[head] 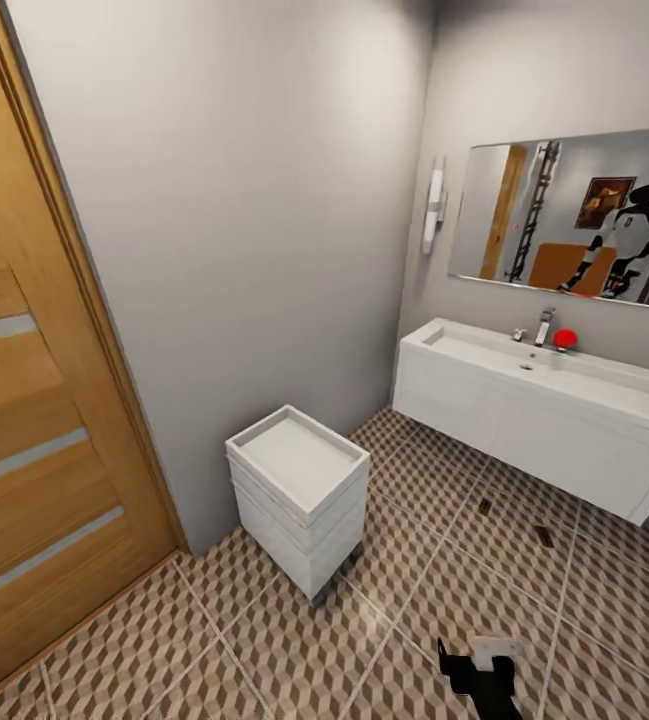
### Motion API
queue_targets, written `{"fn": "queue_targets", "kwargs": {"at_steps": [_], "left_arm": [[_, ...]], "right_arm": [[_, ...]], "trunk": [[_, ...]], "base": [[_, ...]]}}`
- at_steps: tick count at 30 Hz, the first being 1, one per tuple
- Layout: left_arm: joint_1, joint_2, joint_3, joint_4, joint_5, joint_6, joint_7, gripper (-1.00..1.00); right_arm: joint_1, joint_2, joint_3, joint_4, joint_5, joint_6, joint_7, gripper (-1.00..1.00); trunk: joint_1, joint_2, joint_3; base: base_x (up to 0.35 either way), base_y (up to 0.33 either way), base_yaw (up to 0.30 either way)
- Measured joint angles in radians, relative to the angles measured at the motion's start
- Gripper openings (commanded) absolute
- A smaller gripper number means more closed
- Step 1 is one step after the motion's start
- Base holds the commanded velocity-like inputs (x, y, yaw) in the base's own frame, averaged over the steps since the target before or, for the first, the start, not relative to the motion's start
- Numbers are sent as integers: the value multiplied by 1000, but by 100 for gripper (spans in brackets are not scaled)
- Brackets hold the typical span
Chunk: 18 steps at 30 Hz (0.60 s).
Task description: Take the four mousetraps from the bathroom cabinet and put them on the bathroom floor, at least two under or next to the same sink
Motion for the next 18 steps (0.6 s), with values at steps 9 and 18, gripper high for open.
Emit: {"fn": "queue_targets", "kwargs": {"at_steps": [9,18], "left_arm": [[0,0,0,0,0,0,0,100],[0,0,0,0,0,0,0,100]], "right_arm": [[0,0,0,0,0,1,0,100],[0,1,0,0,0,1,0,100]], "trunk": [[0,0,0],[0,0,0]], "base": [[0,0,289],[0,0,289]]}}
